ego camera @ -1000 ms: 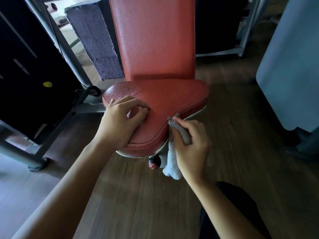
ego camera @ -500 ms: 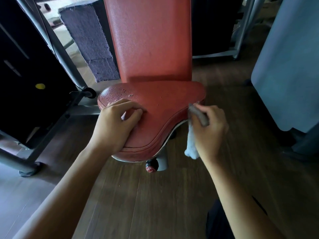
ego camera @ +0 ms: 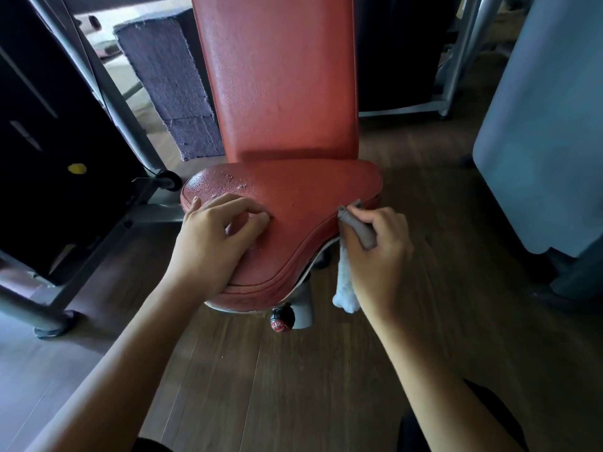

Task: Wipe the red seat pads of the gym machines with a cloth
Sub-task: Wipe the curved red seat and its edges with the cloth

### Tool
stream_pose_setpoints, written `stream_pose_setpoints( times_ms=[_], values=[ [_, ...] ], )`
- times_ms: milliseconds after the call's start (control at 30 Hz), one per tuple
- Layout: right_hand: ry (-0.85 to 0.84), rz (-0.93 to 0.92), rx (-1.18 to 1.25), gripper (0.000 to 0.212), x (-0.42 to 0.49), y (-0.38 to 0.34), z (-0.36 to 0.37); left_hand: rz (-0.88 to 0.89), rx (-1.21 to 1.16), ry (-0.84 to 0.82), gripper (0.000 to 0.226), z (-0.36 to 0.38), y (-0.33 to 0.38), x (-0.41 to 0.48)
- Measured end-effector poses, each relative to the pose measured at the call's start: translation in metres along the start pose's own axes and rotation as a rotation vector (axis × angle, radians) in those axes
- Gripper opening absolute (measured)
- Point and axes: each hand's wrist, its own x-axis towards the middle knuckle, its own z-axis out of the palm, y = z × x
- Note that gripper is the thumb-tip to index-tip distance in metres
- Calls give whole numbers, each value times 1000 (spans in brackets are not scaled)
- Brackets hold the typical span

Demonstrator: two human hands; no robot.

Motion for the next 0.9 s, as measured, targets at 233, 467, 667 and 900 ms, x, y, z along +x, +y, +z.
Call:
stream_pose_setpoints(
  times_ms=[233, 467, 667, 900],
  values=[
    [-47, -77, -70, 8, 6, 14, -5, -13, -24, 13, 33, 1, -1, -1],
    [-140, -106, -21, 8, 4, 3, -9, -1, -48, 34, 26, 0, -3, 0],
    [-110, 13, -15, 7, 22, 5, -15, -27, -26, 16, 31, 0, -1, -1],
    [-314, -124, 80, 12, 81, -36, 9, -17, 4, -3, 34, -3, -4, -2]
  ],
)
